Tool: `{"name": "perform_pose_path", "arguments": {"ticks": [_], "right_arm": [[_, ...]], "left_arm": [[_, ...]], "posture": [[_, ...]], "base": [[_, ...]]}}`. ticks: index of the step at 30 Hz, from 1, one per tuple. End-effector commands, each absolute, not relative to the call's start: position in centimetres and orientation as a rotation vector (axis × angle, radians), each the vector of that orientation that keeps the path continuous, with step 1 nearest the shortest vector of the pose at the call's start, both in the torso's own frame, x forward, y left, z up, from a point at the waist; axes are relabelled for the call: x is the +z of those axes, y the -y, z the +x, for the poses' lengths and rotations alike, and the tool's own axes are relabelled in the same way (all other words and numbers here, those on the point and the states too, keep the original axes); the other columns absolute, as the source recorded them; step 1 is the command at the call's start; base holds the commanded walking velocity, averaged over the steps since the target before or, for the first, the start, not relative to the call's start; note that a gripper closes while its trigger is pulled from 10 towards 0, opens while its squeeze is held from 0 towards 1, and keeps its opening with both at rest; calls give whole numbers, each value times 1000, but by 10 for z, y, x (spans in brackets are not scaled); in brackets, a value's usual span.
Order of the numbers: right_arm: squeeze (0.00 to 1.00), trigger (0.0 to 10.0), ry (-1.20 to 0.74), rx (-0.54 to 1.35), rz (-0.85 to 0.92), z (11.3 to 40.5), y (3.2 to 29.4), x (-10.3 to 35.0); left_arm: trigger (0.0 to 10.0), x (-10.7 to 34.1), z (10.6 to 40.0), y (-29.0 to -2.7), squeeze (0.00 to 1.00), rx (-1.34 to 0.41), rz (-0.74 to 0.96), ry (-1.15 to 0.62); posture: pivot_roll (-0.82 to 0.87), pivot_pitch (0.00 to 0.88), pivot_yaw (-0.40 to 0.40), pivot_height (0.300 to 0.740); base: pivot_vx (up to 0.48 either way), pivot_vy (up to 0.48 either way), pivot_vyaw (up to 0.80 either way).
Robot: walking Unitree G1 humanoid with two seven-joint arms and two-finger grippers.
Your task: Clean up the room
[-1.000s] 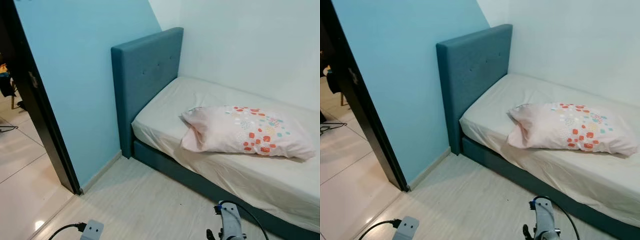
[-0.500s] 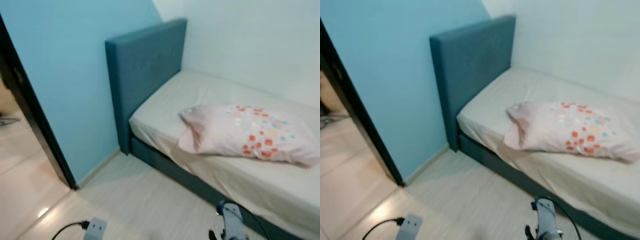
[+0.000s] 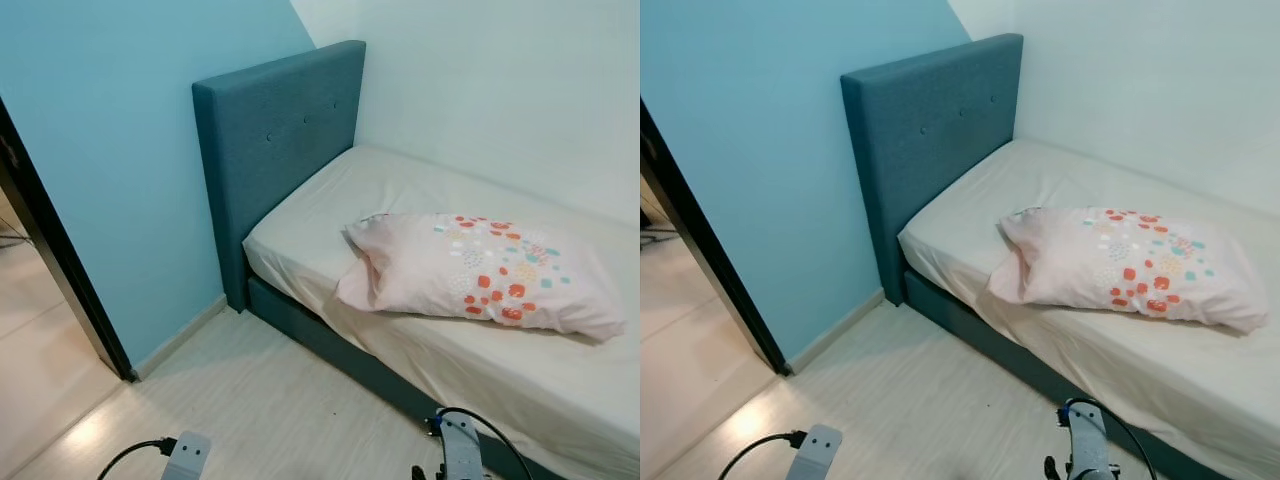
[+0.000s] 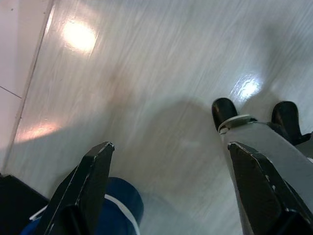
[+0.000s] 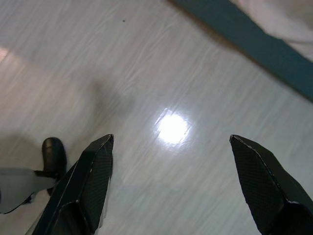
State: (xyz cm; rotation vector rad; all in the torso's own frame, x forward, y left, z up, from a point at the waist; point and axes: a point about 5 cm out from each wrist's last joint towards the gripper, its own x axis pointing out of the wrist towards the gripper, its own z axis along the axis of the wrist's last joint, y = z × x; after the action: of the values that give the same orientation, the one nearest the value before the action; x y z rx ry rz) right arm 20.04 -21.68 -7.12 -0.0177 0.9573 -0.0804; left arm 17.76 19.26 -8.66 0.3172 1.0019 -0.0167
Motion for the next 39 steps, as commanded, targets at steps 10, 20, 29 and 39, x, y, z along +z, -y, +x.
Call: {"name": "perform_pose_path", "arguments": {"ticks": [10,20,29,39], "right_arm": [[0,10000,-980,-75,-16,194,214,-75],[0,10000,-994,-74,-20,190,213,-78],[0,10000,-1000,-77,-21,187,215,-79],[0,10000,-1001,-78,-24,187,216,-79]], "left_arm": [[10000,-88,174,-193,0,-27,307,-1014],[10000,-90,171,-191,0,-39,302,-1020],[10000,-90,170,-189,0,-52,293,-1022],[10000,-91,168,-190,0,-50,287,-1027]], "posture": [[51,0,-66,740],[49,0,-68,740],[48,0,-68,740],[48,0,-69,740]], "base": [[0,-421,0],[0,0,0],[0,-282,0],[0,-96,0]]}}
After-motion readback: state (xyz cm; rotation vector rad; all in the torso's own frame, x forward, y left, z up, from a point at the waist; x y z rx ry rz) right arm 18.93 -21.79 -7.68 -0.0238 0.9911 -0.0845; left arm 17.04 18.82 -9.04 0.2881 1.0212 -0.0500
